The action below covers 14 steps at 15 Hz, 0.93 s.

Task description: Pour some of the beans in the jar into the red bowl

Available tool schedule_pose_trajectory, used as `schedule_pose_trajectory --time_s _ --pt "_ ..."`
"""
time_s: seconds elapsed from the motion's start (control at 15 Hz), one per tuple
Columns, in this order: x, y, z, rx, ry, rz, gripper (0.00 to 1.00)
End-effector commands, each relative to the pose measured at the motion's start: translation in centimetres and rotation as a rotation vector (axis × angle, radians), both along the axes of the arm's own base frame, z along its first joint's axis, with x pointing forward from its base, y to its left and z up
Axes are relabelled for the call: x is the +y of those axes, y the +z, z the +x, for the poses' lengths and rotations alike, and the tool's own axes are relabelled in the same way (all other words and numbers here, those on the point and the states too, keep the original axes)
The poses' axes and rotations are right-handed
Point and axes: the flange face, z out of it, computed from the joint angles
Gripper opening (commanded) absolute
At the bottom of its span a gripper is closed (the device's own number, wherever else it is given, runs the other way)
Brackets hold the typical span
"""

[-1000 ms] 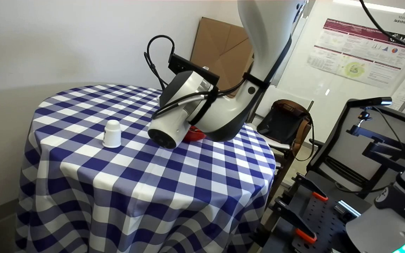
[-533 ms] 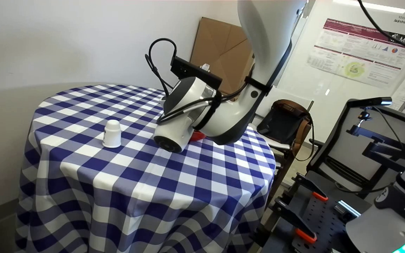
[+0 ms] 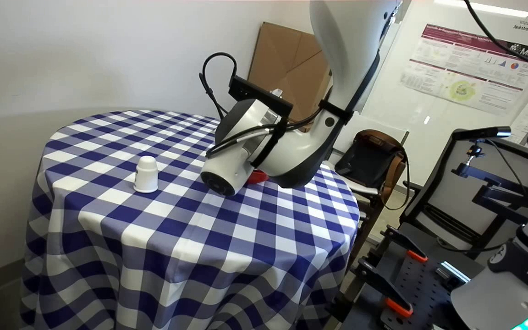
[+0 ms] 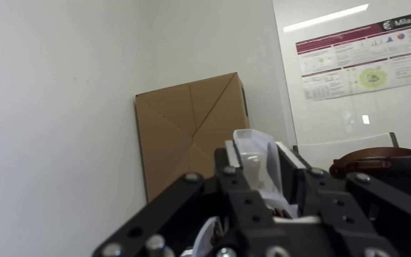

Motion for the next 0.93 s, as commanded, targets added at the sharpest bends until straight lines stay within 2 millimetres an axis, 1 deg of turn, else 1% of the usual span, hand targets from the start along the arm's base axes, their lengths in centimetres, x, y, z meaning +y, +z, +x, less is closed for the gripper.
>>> schedule_pose_trajectory --time_s 0.0,0.47,0.67,0.87 --pt "-0.6 0.9 0.8 0.004 -0.121 0.06 0.12" --pt "-1.1 2.0 1.9 -0.01 -0.318 0.204 0.12" --pt "-0.9 2.6 2.2 -0.007 -0.413 0.312 0.12" --pt "-0.4 3.6 2.7 -0.007 -0.507 0.438 0.12"
